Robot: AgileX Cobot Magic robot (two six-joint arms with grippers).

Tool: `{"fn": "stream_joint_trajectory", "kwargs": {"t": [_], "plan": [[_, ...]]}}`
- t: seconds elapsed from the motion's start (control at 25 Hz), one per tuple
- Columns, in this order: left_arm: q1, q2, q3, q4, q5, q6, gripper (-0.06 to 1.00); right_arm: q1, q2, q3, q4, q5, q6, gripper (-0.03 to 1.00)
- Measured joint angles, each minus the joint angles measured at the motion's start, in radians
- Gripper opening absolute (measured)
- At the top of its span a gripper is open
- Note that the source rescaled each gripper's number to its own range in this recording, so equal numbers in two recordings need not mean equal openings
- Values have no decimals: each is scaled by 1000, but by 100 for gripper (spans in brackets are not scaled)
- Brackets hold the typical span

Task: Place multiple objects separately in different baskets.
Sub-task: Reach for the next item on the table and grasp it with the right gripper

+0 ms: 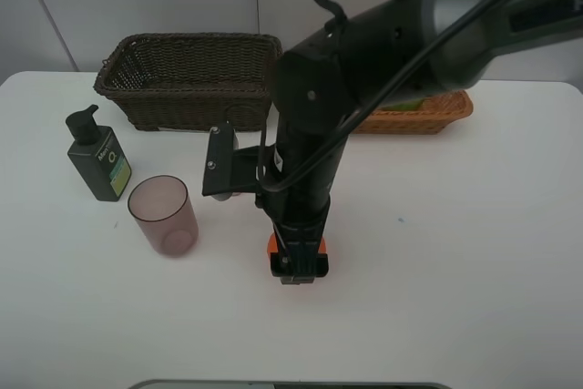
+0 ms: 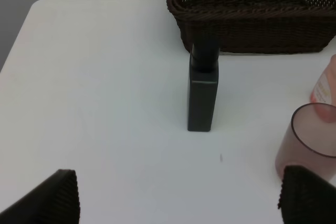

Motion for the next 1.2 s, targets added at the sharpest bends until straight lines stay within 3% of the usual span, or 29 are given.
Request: {"fn": "stream_joint_trajectory", "kwargs": {"t": [0.28,1.2], "plan": [[0,0,0,0,0,0,98,-21,10,0,-48,-30,-3,100],[0,0,0,0,0,0,98,-32,132,3,0,-84,-52,100]]}}
